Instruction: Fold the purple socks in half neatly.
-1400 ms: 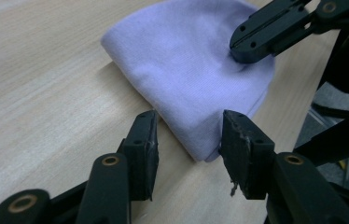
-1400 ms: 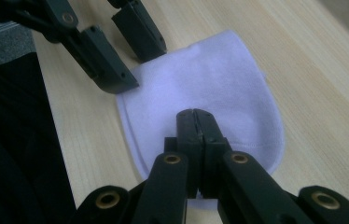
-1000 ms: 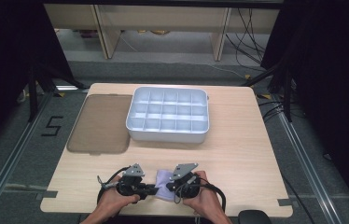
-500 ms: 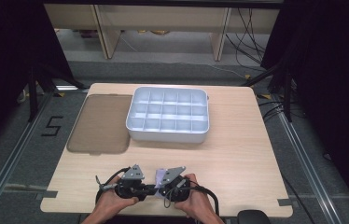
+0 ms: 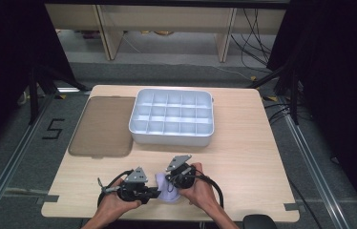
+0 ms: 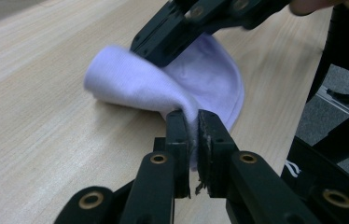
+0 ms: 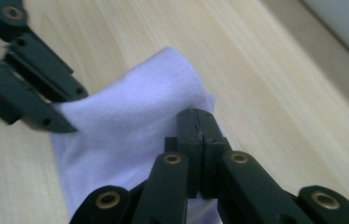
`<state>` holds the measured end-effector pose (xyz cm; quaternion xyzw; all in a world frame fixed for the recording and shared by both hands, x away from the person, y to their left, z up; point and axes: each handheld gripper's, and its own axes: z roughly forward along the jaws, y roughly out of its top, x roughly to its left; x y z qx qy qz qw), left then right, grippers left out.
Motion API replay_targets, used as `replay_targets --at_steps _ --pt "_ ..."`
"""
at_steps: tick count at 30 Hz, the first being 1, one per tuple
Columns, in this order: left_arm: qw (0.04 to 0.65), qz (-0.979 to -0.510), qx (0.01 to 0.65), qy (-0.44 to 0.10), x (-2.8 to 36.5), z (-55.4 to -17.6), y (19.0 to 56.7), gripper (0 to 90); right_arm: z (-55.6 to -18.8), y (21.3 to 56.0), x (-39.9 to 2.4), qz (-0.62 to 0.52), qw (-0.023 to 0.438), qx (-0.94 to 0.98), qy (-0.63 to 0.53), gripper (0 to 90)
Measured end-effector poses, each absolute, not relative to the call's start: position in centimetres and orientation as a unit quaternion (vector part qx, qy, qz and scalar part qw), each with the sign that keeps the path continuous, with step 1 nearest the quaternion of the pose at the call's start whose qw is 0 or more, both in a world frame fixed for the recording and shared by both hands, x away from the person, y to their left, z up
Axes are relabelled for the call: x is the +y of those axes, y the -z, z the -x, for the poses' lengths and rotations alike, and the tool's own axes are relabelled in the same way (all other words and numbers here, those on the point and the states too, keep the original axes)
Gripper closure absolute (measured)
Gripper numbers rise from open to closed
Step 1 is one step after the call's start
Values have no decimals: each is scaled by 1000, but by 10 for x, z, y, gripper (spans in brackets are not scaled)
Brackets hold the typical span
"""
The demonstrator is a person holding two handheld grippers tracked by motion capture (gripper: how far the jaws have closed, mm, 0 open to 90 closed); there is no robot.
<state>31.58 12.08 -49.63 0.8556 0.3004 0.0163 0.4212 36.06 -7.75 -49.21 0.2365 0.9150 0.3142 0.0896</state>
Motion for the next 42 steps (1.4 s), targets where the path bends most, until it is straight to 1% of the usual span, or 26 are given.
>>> replay_targets --at_steps 1,2,5,7,9,13,15,19,20,22,23,24,25,34,38,39,42 --pt "421 -856 299 -17 121 -316 496 830 -363 495 -76 -232 95 914 -319 900" --pt "421 -856 299 -17 121 -316 496 830 -362 492 -76 -248 80 914 -311 900" --pt "421 -856 298 -18 121 -317 496 830 -363 494 -77 -244 87 911 -322 900" --pt "422 -855 300 -18 121 -316 495 830 -363 491 -79 -250 78 908 -327 900" --pt "423 -855 300 -18 122 -316 495 829 -361 484 -84 -244 87 904 -340 900" --pt "426 -853 302 -21 124 -317 493 829 -350 472 -101 -242 84 900 -353 900" --pt "425 -854 299 -21 125 -317 492 828 -342 471 -110 -254 72 898 -352 900" --pt "426 -854 299 -20 121 -314 491 828 -336 482 -120 -274 58 897 -342 900" --pt "425 -857 290 -24 121 -315 490 827 -337 486 -121 -275 52 896 -344 900" --pt "425 -855 294 -24 118 -313 489 826 -339 491 -120 -276 42 899 -339 900" --pt "422 -860 285 -30 118 -313 488 824 -340 493 -119 -280 42 899 -334 900" --pt "429 -854 294 -26 115 -312 488 823 -342 495 -118 -267 43 904 -332 900" --pt "426 -858 285 -29 115 -313 487 821 -342 497 -115 -278 41 900 -333 900" --pt "440 -855 271 -34 103 -313 481 817 -343 499 -108 -268 34 902 -337 900" --pt "438 -862 254 -29 94 -315 483 818 -344 499 -109 -269 33 903 -335 900" --pt "431 -863 262 -26 92 -314 485 819 -344 499 -109 -273 28 901 -336 900" --pt "430 -864 260 -23 88 -317 489 820 -345 500 -112 -276 19 898 -341 900"
